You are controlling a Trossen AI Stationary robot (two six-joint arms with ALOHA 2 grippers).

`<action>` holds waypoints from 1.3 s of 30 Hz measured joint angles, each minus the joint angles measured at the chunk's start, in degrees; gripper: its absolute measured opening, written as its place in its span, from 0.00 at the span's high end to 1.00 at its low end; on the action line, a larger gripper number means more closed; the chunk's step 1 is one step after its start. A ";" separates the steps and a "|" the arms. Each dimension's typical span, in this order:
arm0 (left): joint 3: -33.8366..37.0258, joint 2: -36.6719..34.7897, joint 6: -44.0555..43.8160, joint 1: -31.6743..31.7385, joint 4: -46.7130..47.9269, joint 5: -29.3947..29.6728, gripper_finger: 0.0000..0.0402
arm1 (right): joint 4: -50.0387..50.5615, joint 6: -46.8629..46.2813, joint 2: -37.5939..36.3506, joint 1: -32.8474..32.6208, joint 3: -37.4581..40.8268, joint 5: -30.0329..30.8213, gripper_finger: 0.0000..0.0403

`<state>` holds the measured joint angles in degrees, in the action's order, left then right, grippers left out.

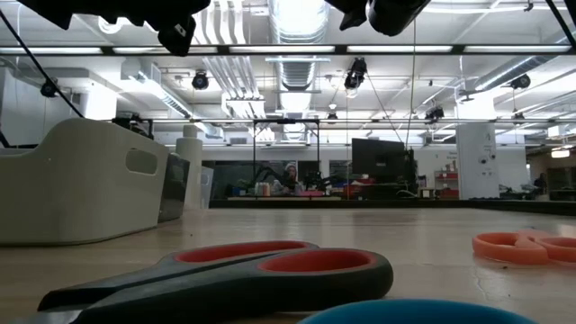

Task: Pick & Place Paint Supplies
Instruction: Put the orange paint brush into the black bin

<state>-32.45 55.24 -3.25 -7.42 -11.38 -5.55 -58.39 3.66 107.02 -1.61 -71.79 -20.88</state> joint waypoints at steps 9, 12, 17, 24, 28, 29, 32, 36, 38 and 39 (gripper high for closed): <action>0.00 0.00 0.05 0.00 0.04 0.19 0.85 | 1.05 0.00 0.00 0.00 0.00 0.01 0.97; 0.00 0.00 0.08 0.00 0.07 0.19 0.85 | 1.03 0.00 0.00 0.00 0.00 0.02 0.97; 0.00 0.00 0.41 0.00 0.22 0.19 0.85 | 1.02 0.00 0.00 0.00 0.00 0.02 0.97; 0.00 0.00 0.45 0.02 0.89 0.19 0.86 | 1.09 0.00 0.00 0.00 0.00 0.02 0.97; 0.00 0.00 0.74 0.01 0.93 0.01 0.92 | 1.11 0.00 0.00 0.05 0.00 0.18 0.97; 0.00 0.00 0.90 0.00 0.96 -0.14 0.94 | 1.09 0.00 0.00 0.08 0.00 0.31 0.97; 0.00 0.00 1.24 0.01 0.96 -0.25 0.97 | 1.05 -0.02 0.00 0.22 0.00 0.37 0.97; 0.00 0.00 2.20 0.00 0.96 -0.04 0.94 | 1.09 0.00 0.00 0.20 0.00 0.26 0.97; 0.00 0.00 2.19 0.02 0.96 0.05 0.93 | 1.11 0.00 0.00 0.20 0.00 0.26 0.97; 0.00 0.00 2.17 0.02 0.96 0.19 0.93 | 1.11 0.00 0.00 0.20 0.00 0.26 0.97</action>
<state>-32.45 55.24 -1.08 -7.40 -10.41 -5.37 -57.28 3.66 107.02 -1.41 -71.79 -20.62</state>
